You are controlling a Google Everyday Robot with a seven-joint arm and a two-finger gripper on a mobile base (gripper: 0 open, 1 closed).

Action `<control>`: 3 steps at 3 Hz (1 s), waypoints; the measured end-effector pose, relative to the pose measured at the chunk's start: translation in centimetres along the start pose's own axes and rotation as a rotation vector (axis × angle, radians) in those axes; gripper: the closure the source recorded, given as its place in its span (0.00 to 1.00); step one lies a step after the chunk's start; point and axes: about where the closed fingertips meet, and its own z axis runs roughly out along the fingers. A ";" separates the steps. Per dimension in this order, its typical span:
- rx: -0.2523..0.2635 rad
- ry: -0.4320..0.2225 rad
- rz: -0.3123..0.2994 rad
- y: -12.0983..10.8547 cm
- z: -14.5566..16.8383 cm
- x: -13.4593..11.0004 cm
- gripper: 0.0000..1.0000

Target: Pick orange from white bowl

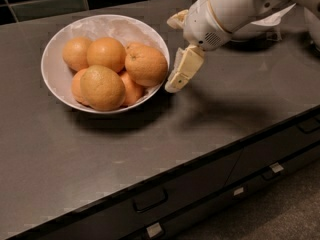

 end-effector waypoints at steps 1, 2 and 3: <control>-0.020 -0.099 -0.072 1.4 0.4 -3.4 0.00; -0.017 -0.105 -0.067 1.9 0.5 -3.6 0.03; -0.019 -0.108 -0.063 2.4 0.6 -3.9 0.16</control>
Offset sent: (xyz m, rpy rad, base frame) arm -0.0207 0.0378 0.0146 0.1047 -0.0418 0.1287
